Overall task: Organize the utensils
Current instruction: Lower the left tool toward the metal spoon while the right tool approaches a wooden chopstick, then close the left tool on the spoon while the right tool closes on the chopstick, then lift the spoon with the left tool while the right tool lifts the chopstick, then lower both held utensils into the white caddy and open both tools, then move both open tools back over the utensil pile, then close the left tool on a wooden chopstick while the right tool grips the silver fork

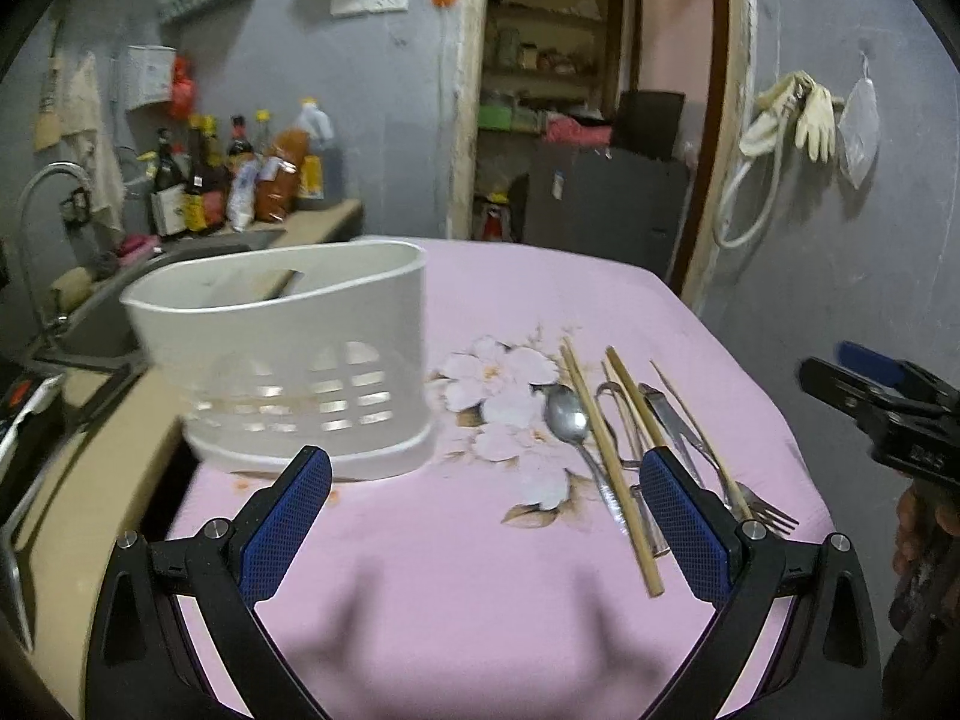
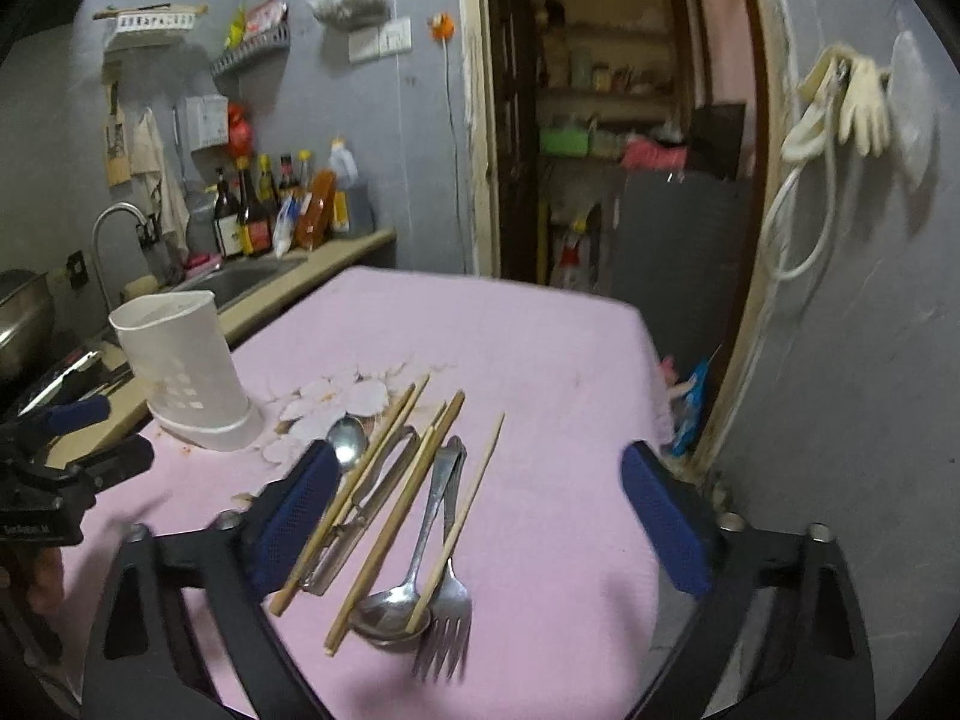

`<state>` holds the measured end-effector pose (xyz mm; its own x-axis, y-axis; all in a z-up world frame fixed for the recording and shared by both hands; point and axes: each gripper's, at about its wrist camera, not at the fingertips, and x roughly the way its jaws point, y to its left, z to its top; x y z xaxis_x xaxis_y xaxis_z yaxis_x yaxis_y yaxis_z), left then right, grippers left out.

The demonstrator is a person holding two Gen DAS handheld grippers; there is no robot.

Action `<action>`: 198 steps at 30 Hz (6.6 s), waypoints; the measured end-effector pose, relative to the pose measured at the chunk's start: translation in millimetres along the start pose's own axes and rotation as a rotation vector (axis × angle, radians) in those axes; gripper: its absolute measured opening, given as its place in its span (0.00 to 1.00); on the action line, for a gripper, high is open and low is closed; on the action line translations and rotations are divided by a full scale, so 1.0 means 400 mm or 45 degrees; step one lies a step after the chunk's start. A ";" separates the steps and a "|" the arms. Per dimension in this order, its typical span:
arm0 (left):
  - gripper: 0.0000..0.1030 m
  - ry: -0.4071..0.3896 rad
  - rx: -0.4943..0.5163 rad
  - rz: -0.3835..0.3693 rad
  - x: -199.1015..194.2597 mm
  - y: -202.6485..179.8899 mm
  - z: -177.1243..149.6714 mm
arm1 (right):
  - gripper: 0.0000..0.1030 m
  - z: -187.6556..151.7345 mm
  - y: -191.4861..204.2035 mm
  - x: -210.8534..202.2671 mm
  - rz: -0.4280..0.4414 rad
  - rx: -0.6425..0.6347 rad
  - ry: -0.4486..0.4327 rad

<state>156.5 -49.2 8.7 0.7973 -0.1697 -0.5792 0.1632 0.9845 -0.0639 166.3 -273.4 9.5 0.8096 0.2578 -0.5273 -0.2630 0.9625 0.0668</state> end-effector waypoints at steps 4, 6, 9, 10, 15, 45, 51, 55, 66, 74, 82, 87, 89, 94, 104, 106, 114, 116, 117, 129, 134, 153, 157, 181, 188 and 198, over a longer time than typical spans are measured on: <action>0.91 0.047 0.076 -0.045 0.067 -0.028 0.020 | 0.64 -0.003 -0.032 0.073 0.063 0.018 0.118; 0.85 0.073 0.102 -0.067 0.101 -0.034 0.031 | 0.54 -0.007 -0.041 0.110 0.083 0.017 0.180; 0.69 0.120 0.129 -0.103 0.156 -0.040 0.040 | 0.42 -0.008 -0.048 0.149 0.099 0.020 0.241; 0.62 0.143 0.140 -0.121 0.176 -0.041 0.043 | 0.38 -0.008 -0.051 0.163 0.106 0.025 0.263; 0.41 0.223 0.167 -0.185 0.252 -0.042 0.041 | 0.23 -0.006 -0.050 0.218 0.128 0.020 0.340; 0.01 0.405 0.057 -0.305 0.416 -0.037 0.079 | 0.08 0.045 -0.078 0.386 0.068 0.243 0.696; 0.01 0.268 0.118 -0.274 0.346 -0.066 0.094 | 0.02 0.036 -0.094 0.360 0.124 0.352 0.623; 0.01 0.126 0.159 -0.257 0.264 -0.071 0.102 | 0.02 0.020 -0.087 0.301 0.186 0.380 0.477; 0.01 -0.175 0.165 -0.125 0.079 -0.035 0.126 | 0.02 0.040 0.043 0.092 0.192 0.279 -0.239; 0.01 -0.341 0.071 -0.002 -0.036 0.100 0.189 | 0.02 0.121 0.215 0.033 0.199 0.152 -0.616; 0.01 -0.527 -0.050 0.201 -0.150 0.289 0.259 | 0.02 0.217 0.357 0.055 0.325 0.135 -0.800; 0.01 -0.640 -0.068 0.394 -0.169 0.377 0.274 | 0.02 0.278 0.413 0.086 0.395 0.156 -0.899; 0.01 -0.668 -0.066 0.462 -0.155 0.405 0.269 | 0.02 0.291 0.425 0.113 0.409 0.182 -0.910; 0.01 -0.637 -0.077 0.513 -0.079 0.459 0.260 | 0.02 0.293 0.448 0.180 0.371 0.204 -0.883; 0.01 -0.559 -0.128 0.481 0.044 0.479 0.197 | 0.02 0.229 0.489 0.263 0.277 0.125 -0.839; 0.01 -0.540 -0.135 0.468 0.054 0.477 0.191 | 0.02 0.219 0.492 0.272 0.279 0.112 -0.814; 0.02 -0.380 -0.187 0.309 0.061 0.484 0.177 | 0.02 0.188 0.464 0.293 0.341 0.108 -0.586; 0.03 -0.350 -0.203 0.262 0.059 0.484 0.174 | 0.02 0.180 0.462 0.289 0.354 0.092 -0.547; 0.03 -0.344 -0.208 0.246 0.057 0.482 0.172 | 0.02 0.179 0.462 0.288 0.358 0.088 -0.537; 0.26 -0.305 -0.311 0.096 0.002 0.474 0.164 | 0.10 0.169 0.457 0.249 0.390 0.081 -0.405; 0.32 -0.336 -0.327 0.057 -0.034 0.458 0.177 | 0.24 0.178 0.438 0.217 0.382 0.079 -0.437; 0.98 -0.537 -0.235 -0.011 -0.138 0.232 0.189 | 1.00 0.146 0.201 -0.031 0.192 0.156 -0.635; 0.98 -0.518 -0.208 -0.050 -0.137 0.172 0.175 | 1.00 0.122 0.150 -0.070 0.108 0.103 -0.629; 0.98 -0.072 0.084 -0.050 0.119 -0.041 0.052 | 1.00 -0.017 0.008 0.032 -0.096 -0.090 -0.238; 0.93 0.118 0.109 -0.106 0.211 -0.046 0.030 | 0.75 -0.041 0.003 0.103 -0.057 -0.127 -0.025; 0.44 0.413 0.106 -0.246 0.339 -0.060 0.015 | 0.44 -0.079 0.011 0.159 0.003 -0.187 0.202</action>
<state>264.0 -95.9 -63.4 0.5245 -0.3158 -0.7907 0.3494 0.9267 -0.1383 200.0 -255.5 -50.5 0.7194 0.2320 -0.6547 -0.3477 0.9362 -0.0503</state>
